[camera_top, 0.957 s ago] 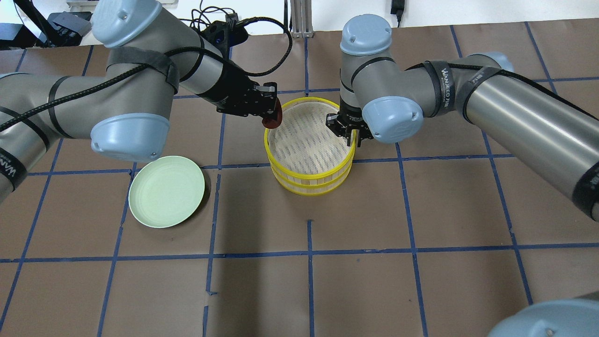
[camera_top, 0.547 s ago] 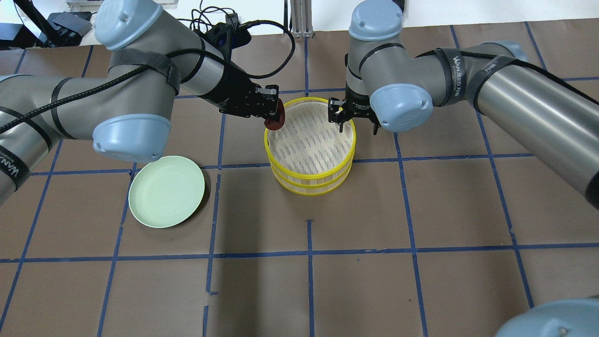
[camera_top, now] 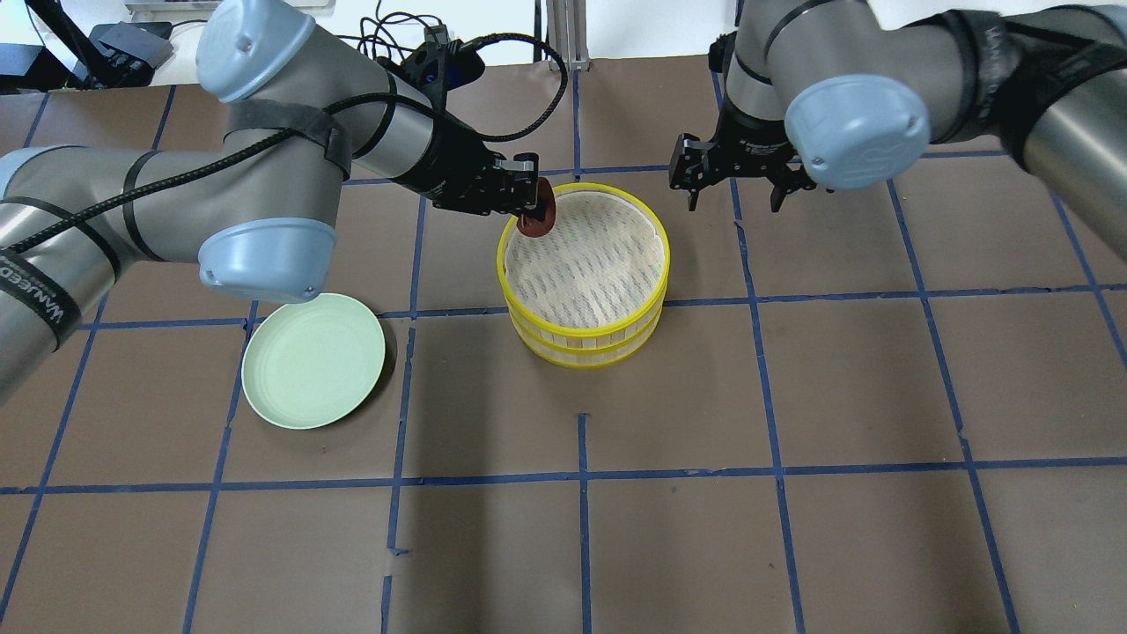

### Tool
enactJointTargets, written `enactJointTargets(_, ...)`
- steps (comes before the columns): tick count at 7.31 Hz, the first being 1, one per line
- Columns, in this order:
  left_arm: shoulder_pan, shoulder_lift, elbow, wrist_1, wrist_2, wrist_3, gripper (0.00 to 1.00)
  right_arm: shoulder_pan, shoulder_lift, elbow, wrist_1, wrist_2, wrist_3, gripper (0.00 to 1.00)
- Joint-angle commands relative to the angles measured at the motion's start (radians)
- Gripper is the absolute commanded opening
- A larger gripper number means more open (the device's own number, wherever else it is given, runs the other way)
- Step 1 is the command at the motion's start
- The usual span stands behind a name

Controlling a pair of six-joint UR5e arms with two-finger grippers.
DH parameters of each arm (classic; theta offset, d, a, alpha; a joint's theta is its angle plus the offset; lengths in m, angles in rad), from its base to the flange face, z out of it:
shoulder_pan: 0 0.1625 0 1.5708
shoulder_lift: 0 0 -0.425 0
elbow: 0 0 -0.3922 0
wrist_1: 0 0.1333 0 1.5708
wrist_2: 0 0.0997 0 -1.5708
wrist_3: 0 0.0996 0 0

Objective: Place buns in different layers of steamer

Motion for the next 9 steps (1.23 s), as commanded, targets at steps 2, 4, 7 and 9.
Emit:
enactJointTargets(2, -0.001, -0.056, -0.002, 0.140, -0.069, 0.009, 0.13, -0.089, -0.065, -0.143, 0.257, 0.003, -0.093, 1.00)
enactJointTargets(4, -0.009, -0.069, -0.005, 0.158, -0.069, 0.007, 0.24, -0.084, -0.103, -0.082, 0.253, -0.009, -0.093, 1.00)
enactJointTargets(7, -0.019, -0.069, -0.013, 0.158, -0.063, 0.005, 0.57, -0.081, -0.174, -0.050, 0.245, -0.013, -0.102, 1.00)
enactJointTargets(9, -0.019, -0.069, -0.013, 0.158, -0.061, 0.005, 0.66, -0.083, -0.176, 0.012, 0.203, -0.017, -0.111, 1.00)
